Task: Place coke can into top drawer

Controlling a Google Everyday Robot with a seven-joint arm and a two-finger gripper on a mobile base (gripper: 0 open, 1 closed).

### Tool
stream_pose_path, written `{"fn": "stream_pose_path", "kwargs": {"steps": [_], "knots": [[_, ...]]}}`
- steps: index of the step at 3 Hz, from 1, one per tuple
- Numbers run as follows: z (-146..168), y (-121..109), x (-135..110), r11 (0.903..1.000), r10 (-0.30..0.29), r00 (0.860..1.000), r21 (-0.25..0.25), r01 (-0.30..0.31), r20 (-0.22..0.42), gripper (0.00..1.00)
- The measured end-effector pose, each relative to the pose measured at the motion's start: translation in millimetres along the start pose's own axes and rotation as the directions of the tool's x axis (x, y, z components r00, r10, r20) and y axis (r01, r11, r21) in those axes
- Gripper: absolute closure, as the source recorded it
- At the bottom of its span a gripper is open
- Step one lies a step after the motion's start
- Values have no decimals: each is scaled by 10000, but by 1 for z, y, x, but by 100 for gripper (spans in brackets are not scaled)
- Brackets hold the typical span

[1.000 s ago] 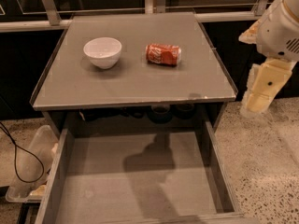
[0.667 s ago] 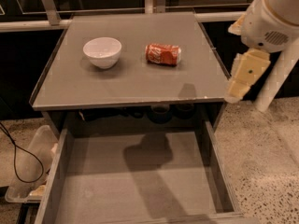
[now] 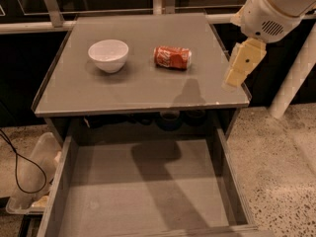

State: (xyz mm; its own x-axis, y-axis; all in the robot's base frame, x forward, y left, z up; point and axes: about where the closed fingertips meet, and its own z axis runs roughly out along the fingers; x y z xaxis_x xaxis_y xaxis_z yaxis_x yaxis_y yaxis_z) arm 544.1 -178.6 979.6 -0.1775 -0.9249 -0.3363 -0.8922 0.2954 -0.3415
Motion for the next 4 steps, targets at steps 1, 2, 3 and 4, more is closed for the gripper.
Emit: {"fn": "stream_pose_path", "kwargs": {"steps": [1, 2, 3, 4], "knots": [[7, -9, -4, 9995, -141, 9999, 282, 141, -6, 0], [23, -31, -14, 9967, -470, 9970, 690, 428, 607, 0], [42, -64, -28, 9916, -772, 9887, 1133, 627, 1288, 0], [65, -93, -42, 9936, -857, 9737, 896, 681, 2110, 0]]}}
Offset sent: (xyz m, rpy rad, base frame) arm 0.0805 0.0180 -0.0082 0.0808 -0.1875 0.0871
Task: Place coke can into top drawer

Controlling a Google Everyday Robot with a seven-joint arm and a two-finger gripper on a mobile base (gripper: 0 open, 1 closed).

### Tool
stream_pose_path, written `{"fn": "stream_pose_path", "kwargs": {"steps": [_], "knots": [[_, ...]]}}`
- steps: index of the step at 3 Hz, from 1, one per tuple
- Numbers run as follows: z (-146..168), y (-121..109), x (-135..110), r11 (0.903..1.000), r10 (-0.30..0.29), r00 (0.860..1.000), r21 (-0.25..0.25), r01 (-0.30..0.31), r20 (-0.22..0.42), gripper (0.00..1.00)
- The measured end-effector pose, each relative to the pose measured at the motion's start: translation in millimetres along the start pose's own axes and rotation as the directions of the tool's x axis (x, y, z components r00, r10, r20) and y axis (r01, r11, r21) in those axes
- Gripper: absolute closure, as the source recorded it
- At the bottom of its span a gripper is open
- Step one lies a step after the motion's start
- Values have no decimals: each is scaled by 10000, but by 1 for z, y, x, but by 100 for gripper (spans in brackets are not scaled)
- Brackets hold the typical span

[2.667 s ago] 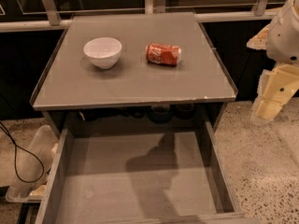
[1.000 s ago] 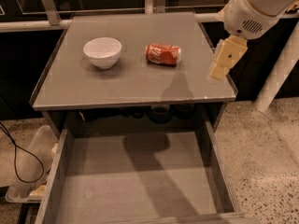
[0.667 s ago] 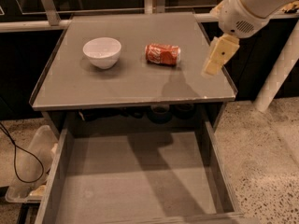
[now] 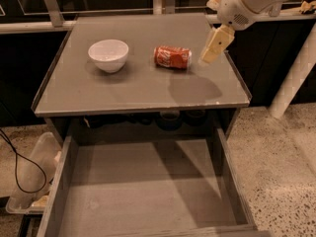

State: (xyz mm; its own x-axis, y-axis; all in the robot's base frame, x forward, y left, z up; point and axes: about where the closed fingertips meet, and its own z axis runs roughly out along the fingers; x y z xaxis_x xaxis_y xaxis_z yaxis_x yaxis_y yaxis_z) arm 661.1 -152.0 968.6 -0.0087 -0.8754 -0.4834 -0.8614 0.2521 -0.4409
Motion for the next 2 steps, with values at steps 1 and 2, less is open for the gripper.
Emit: {"fn": "stream_pose_path", "kwargs": {"steps": [1, 2], "knots": [[30, -19, -5, 9975, 301, 9957, -658, -244, 874, 0], [53, -30, -9, 9919, 656, 9891, -1166, -503, 1317, 0]]}}
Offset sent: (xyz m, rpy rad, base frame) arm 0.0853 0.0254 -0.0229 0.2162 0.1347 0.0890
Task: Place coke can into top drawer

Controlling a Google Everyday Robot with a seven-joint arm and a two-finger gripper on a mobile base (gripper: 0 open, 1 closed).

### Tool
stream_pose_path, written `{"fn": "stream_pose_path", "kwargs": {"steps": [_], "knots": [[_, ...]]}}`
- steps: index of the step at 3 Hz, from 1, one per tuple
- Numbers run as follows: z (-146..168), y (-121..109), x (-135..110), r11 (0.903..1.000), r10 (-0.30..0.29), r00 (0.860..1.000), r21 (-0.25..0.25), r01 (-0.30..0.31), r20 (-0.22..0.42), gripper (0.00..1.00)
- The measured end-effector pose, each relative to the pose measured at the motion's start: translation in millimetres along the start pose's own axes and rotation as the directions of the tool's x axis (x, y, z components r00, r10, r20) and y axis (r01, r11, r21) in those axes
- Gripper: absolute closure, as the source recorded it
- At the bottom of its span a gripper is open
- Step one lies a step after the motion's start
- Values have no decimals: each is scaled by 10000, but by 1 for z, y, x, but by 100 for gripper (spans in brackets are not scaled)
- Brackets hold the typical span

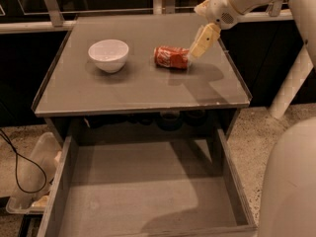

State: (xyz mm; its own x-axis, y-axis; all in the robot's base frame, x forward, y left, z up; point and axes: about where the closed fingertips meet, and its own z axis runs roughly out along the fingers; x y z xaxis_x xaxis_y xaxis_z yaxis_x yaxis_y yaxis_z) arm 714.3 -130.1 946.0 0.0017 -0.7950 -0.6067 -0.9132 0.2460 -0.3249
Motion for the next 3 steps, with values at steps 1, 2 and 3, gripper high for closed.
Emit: {"fn": "stream_pose_path", "kwargs": {"steps": [1, 2, 3], "knots": [[21, 0, -4, 9989, 158, 9998, -444, -153, 117, 0], [36, -1, -22, 9998, -126, 9993, -176, 120, -338, 0], [58, -1, -14, 10000, -92, 9943, -47, 88, -1064, 0]]}}
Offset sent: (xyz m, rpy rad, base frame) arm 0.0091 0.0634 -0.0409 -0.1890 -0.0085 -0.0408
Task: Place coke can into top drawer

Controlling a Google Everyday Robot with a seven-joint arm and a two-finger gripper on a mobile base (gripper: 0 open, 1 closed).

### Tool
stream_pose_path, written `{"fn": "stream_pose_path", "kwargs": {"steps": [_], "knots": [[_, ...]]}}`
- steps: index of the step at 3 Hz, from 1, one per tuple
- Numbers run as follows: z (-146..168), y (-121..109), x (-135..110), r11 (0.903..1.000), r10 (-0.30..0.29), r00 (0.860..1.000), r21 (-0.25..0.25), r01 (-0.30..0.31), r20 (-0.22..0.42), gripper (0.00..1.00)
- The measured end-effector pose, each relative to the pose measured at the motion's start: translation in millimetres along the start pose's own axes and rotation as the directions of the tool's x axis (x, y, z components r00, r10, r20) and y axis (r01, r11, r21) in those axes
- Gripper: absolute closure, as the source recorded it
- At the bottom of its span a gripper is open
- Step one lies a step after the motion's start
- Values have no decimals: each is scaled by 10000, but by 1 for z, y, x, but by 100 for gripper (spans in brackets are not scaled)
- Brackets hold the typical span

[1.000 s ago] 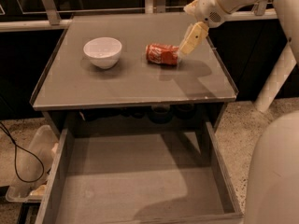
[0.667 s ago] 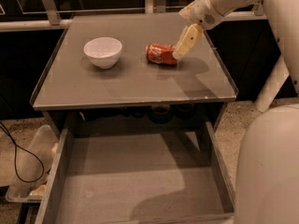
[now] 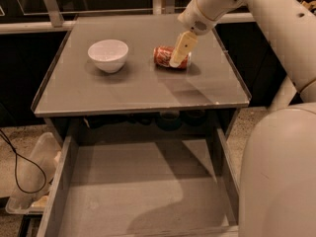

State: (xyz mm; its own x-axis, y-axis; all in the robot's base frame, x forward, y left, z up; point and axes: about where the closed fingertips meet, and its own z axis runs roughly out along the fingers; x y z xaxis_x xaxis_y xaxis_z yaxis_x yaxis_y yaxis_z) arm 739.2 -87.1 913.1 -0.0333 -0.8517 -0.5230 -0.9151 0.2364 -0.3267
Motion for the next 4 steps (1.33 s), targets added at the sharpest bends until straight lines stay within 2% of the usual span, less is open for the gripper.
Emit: {"fn": "stream_pose_path", "kwargs": {"steps": [1, 2, 4], "knots": [[18, -4, 13, 9998, 220, 9980, 14, -220, -598, 0], [32, -5, 22, 9986, 461, 9960, -240, -481, -762, 0], [51, -3, 29, 9897, 1024, 9935, -952, -1067, -487, 0]]}}
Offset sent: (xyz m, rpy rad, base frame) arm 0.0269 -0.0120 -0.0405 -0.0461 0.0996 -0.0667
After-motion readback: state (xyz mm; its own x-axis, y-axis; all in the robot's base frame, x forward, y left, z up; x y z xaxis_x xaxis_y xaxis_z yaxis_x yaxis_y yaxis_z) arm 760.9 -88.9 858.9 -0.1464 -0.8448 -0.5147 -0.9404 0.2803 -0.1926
